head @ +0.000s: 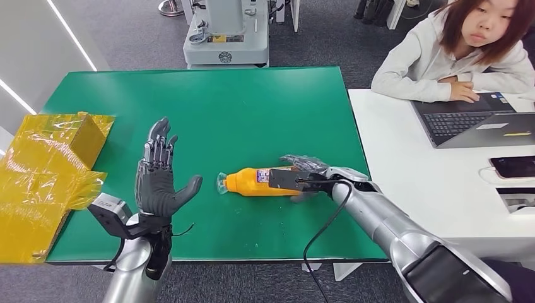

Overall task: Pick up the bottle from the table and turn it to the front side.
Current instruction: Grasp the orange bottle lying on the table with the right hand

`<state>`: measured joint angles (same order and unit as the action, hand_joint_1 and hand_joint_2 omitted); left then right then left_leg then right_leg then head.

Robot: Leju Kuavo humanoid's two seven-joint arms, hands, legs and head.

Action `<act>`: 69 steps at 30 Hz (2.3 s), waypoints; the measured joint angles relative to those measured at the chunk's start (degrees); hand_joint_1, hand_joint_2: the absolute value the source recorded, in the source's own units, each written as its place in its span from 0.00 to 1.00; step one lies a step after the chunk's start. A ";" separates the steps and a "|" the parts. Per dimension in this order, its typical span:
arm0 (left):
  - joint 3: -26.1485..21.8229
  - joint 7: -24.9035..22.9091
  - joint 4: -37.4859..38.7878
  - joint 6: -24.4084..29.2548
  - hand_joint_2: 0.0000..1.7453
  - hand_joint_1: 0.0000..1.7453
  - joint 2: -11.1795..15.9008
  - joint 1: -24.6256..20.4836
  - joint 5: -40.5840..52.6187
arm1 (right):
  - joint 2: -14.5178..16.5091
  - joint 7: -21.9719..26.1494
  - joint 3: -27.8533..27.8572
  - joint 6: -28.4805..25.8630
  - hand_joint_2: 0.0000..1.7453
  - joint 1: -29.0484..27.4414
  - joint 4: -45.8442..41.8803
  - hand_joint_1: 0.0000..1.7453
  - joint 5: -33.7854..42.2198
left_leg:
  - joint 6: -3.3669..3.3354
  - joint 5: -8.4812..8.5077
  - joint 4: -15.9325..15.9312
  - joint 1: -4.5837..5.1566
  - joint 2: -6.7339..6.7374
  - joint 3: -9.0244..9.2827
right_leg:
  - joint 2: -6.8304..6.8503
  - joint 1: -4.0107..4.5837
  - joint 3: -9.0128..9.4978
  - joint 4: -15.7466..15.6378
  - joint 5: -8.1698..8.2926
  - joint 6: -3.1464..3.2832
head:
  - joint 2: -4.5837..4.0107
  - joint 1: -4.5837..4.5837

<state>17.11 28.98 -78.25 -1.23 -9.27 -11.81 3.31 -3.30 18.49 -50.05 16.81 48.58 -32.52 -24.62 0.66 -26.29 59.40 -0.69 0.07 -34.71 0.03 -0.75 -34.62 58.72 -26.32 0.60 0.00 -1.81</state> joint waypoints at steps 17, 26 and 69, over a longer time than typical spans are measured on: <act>0.02 -0.11 1.65 -0.12 1.00 0.00 -0.46 -0.59 -0.40 | -2.21 -0.10 -2.03 -0.88 1.00 -0.53 0.26 1.00 0.61 | 0.00 0.00 0.01 0.00 0.04 0.04 | -0.03 0.00 0.01 0.00 0.00 0.00 | 0.00 0.00; 0.55 -0.11 2.19 -0.15 1.00 0.00 -0.46 -0.56 -0.40 | -3.27 0.25 -2.29 -1.62 1.00 -1.41 -0.27 1.00 2.27 | 0.00 0.00 0.00 0.00 0.04 0.09 | -0.03 0.00 0.05 -0.01 0.00 0.00 | 0.00 0.00; -2.03 -7.40 11.52 -18.96 1.00 0.00 3.38 -10.29 -3.68 | -4.61 9.04 32.27 -19.39 1.00 -39.30 -54.53 1.00 -0.97 | -0.04 -0.03 -0.02 0.00 -0.11 -0.06 | 0.15 0.00 0.05 0.02 -0.10 -0.08 | 0.00 -0.01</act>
<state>15.08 21.58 -66.74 -20.19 -5.89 -22.10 -0.37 -7.91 27.53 -17.79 -2.58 9.28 -87.06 -25.59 0.63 -26.32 59.38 -0.69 -0.04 -34.77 0.18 -0.75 -34.57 58.73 -26.42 0.52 0.00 -1.82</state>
